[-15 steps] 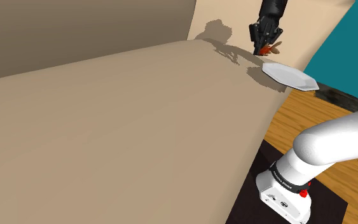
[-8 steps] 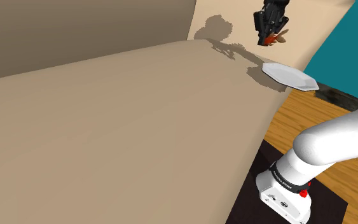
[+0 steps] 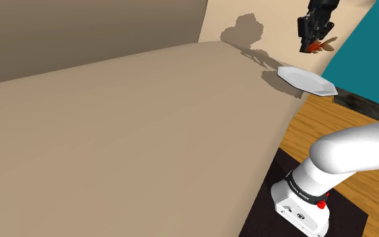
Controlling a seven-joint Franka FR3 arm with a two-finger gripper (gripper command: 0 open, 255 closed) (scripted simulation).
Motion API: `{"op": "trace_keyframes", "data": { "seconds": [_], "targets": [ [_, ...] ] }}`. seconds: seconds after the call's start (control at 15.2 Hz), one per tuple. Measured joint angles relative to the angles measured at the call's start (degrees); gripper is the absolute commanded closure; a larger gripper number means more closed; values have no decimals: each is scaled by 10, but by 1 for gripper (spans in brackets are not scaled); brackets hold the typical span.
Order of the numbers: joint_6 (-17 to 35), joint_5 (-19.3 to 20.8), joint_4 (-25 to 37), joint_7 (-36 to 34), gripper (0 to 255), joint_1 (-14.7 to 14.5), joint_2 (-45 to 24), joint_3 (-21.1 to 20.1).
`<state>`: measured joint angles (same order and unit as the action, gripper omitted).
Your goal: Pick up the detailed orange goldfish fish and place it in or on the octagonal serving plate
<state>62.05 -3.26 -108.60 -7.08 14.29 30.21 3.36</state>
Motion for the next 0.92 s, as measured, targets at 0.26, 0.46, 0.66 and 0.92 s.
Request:
{"op": "trace_keyframes", "data": {
  "seconds": [0.26, 0.46, 0.66, 0.92],
  "targets": [
    [13, 14, -33, 20, 255, 5, 19, 14],
    [33, 17, -66, 23, 255, 6, 32, 15],
    [54, 19, -96, 26, 255, 7, 40, 16],
    [82, 19, -134, 26, 255, 7, 50, 16]
  ]
}}
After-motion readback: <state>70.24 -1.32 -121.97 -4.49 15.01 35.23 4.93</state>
